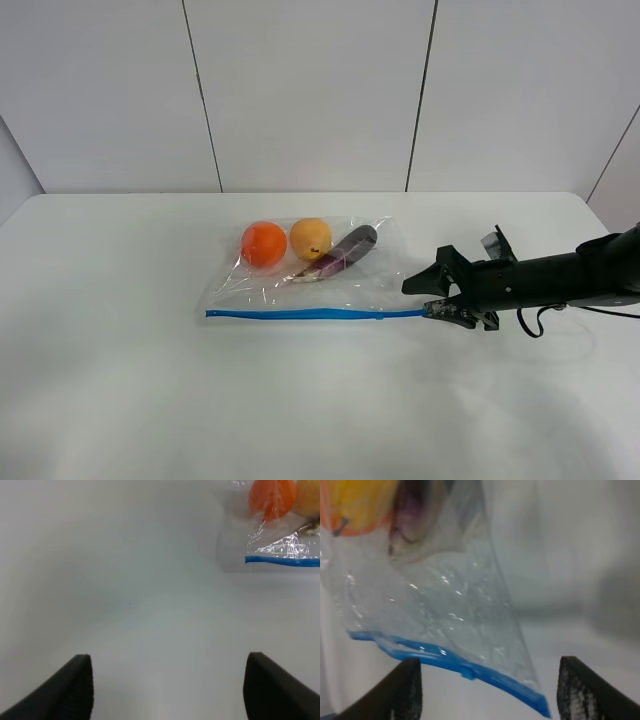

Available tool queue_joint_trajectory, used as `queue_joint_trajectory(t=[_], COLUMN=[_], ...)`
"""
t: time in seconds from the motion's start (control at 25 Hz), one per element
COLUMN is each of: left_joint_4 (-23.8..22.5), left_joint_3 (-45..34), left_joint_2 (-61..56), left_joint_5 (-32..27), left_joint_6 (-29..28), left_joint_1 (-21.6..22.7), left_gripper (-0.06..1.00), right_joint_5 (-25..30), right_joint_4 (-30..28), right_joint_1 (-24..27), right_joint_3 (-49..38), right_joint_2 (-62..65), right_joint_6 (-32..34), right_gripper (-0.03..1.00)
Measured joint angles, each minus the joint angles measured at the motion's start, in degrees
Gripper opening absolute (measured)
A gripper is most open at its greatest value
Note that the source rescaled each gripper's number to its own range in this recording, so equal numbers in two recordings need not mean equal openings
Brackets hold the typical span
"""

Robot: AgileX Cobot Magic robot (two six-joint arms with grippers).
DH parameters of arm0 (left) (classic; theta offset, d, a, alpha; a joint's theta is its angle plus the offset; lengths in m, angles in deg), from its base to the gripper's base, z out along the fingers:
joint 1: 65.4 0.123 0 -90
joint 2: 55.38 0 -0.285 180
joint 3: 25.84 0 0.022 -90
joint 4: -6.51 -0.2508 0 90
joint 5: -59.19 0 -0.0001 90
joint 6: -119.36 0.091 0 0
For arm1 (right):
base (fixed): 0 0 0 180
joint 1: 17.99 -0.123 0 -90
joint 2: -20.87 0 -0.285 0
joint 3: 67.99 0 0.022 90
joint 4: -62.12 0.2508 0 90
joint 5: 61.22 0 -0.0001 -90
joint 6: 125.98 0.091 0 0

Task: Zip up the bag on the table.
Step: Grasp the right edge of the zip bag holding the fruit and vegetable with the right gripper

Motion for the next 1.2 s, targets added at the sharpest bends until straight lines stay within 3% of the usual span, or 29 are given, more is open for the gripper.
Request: queue_joint_trajectory(t=[0.68,0.88,0.96,1.2], left_joint_4=[0.0,0.0,0.0,0.0], left_joint_3=[0.0,0.0,0.0,0.0], left_joint_2=[0.0,0.0,0.0,0.0], left_joint_5=[0.0,0.0,0.0,0.0], left_joint_6=[0.0,0.0,0.0,0.0], left_joint_1=[0.0,0.0,0.0,0.0], left_gripper=[1.0,1.0,1.0,1.0], right_joint_5=[1.54,1.79,1.79,1.36], right_joint_4=[1.3,1.3,1.3,1.13], right_joint_1=[0.0,0.0,0.0,0.0], right_joint_3=[0.24,0.24,0.19,0.19], right_joint_2=[-1.04,-1.04,-1.04,-1.04], right_joint_6=[-2.8,-2.8,-2.8,-2.8], right_gripper=[0.94,0.71,0.57,0.04])
